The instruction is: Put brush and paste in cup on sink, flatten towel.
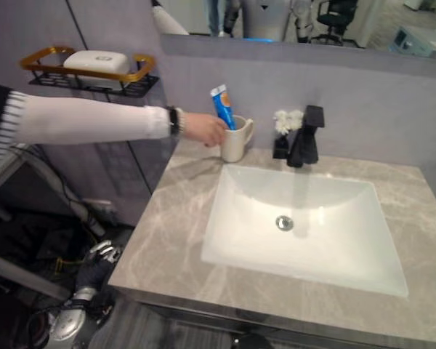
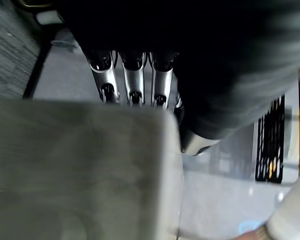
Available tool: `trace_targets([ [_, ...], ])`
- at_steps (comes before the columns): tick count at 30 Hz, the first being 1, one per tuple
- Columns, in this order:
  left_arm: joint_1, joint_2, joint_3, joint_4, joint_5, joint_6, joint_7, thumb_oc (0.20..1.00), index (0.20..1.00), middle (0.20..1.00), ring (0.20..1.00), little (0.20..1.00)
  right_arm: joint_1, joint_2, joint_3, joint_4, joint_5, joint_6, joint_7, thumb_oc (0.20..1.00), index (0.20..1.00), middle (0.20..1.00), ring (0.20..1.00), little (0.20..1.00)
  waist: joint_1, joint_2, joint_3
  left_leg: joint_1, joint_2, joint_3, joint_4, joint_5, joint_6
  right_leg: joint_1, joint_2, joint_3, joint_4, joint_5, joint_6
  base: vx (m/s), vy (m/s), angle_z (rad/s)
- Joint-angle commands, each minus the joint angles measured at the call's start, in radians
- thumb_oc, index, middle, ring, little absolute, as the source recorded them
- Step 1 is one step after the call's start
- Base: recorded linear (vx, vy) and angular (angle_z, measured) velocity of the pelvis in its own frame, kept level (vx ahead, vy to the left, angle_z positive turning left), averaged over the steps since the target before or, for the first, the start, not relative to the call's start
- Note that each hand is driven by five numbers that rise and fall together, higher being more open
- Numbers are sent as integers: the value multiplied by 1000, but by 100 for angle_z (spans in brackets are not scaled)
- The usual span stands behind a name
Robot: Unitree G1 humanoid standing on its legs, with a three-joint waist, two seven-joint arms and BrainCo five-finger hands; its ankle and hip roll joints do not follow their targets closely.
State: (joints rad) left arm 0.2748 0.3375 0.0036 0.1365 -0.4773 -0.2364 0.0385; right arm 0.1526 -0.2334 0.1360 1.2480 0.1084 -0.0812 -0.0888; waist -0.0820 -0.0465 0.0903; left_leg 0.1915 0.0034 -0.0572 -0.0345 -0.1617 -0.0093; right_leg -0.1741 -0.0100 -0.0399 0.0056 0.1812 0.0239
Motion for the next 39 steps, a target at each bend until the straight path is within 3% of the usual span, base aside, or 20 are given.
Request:
trace_targets([
  [1, -28, 59, 47, -63, 109, -68, 55, 369, 369, 369, 369, 369, -9, 33, 3, 26, 42, 2, -31, 1000, 1000, 1000, 1000, 1000, 12, -54, 5, 40, -79, 10, 134, -124, 42, -61, -140, 10, 29, 84, 180, -69, 86, 10],
  [2, -25, 57, 45, -50, 114, -64, 63, 429, 429, 429, 429, 429, -7, 34, 4, 24, 45, 0, -32, 1000, 1000, 1000, 1000, 1000, 14, -59, 7, 35, -85, 10, 148, -128, 43, -56, -146, 10, 26, 90, 182, -40, 71, 13],
  [3, -23, 54, 42, -32, 124, -59, 72, 555, 555, 555, 555, 555, -6, 34, 4, 20, 50, -2, -34, 1000, 1000, 1000, 1000, 1000, 18, -64, 12, 29, -93, 9, 162, -135, 47, -53, -152, 11, 23, 98, 184, -48, 79, 16],
  [4, -17, 54, 41, -15, 141, -51, 83, 1000, 1000, 1000, 1000, 1000, -6, 33, 0, 12, 53, -3, -39, 1000, 1000, 1000, 1000, 1000, 20, -68, 18, 18, -103, 11, 183, -144, 51, -50, -160, 13, 18, 107, 188, -88, 123, 8],
  [13, 51, 44, 5, 96, 227, 1, 71, 1000, 1000, 1000, 1000, 1000, -20, 27, -6, -36, 60, -1, -56, 1000, 1000, 1000, 1000, 1000, 12, -88, 71, -50, -150, 73, 265, -163, 81, -66, -213, 29, -46, 214, 224, -79, 97, -12],
  [14, 49, 32, 1, 116, 216, 20, 75, 1000, 1000, 1000, 1000, 1000, -36, 26, 5, -34, 46, 6, -60, 1000, 1000, 1000, 1000, 1000, 21, -79, 83, -67, -143, 97, 273, -149, 81, -69, -226, -32, -45, 192, 220, -107, 66, -31],
  [18, 52, 30, -21, 112, 221, 13, 58, 1000, 1000, 1000, 1000, 1000, -42, 20, 9, -26, 32, 9, -63, 1000, 1000, 1000, 1000, 1000, 7, -61, 81, -62, -130, 100, 209, -106, 79, -79, -199, -10, 9, 165, 211, -98, 51, -42],
  [19, 50, 38, -33, 109, 215, 18, 48, 1000, 1000, 1000, 1000, 1000, -50, 15, 15, -19, 26, 10, -65, 1000, 1000, 1000, 1000, 1000, 1, -46, 75, -63, -116, 96, 154, -62, 73, -79, -165, 8, 58, 132, 199, -88, 21, -9],
  [22, 48, 60, -42, 90, 218, 25, 33, 1000, 1000, 1000, 1000, 1000, -49, 14, 19, -8, 22, 11, -68, 1000, 1000, 1000, 1000, 1000, 9, -38, 55, -76, -92, 98, 106, -33, 60, -57, -140, 4, 68, 78, 182, -99, -31, -7],
  [24, 47, 65, -41, 87, 223, 25, 36, 1000, 1000, 1000, 1000, 1000, -55, 14, 21, -2, 16, 13, -72, 1000, 1000, 1000, 1000, 1000, 16, -41, 51, -81, -88, 102, 101, -29, 58, -49, -142, -3, 57, 86, 183, -33, -85, 5],
  [25, 52, 66, -28, 88, 214, 29, 45, 1000, 1000, 1000, 1000, 1000, -68, 17, 27, 1, 3, 18, -84, 1000, 1000, 1000, 1000, 1000, 40, -55, 41, -89, -83, 128, 102, -29, 52, -19, -163, -71, 17, 82, 189, -15, -102, 3],
  [31, 67, 42, -11, 90, 186, 25, 56, 1000, 1000, 1000, 1000, 1000, -83, 7, 38, -20, -6, 16, -85, 1000, 1000, 1000, 1000, 1000, 57, -69, 15, -68, -67, 143, 102, -44, 44, 13, -157, -83, -4, 69, 183, 55, -104, -25],
  [37, 63, 40, -16, 60, 207, 29, 54, 1000, 1000, 1000, 1000, 1000, -78, -8, 28, -23, 1, 13, -84, 1000, 1000, 1000, 1000, 1000, 52, -52, -6, -31, -34, 122, 74, -41, 24, 37, -131, -104, 10, -1, 158, 77, -98, 11],
  [39, 67, 69, -9, -34, 266, 32, 55, 1000, 1000, 1000, 1000, 1000, -81, -16, 16, -4, 2, 14, -90, 1000, 1000, 1000, 1000, 1000, 58, -37, -12, -22, -21, 110, 62, -35, 14, 44, -126, -117, 9, -15, 151, 63, -80, 12],
])
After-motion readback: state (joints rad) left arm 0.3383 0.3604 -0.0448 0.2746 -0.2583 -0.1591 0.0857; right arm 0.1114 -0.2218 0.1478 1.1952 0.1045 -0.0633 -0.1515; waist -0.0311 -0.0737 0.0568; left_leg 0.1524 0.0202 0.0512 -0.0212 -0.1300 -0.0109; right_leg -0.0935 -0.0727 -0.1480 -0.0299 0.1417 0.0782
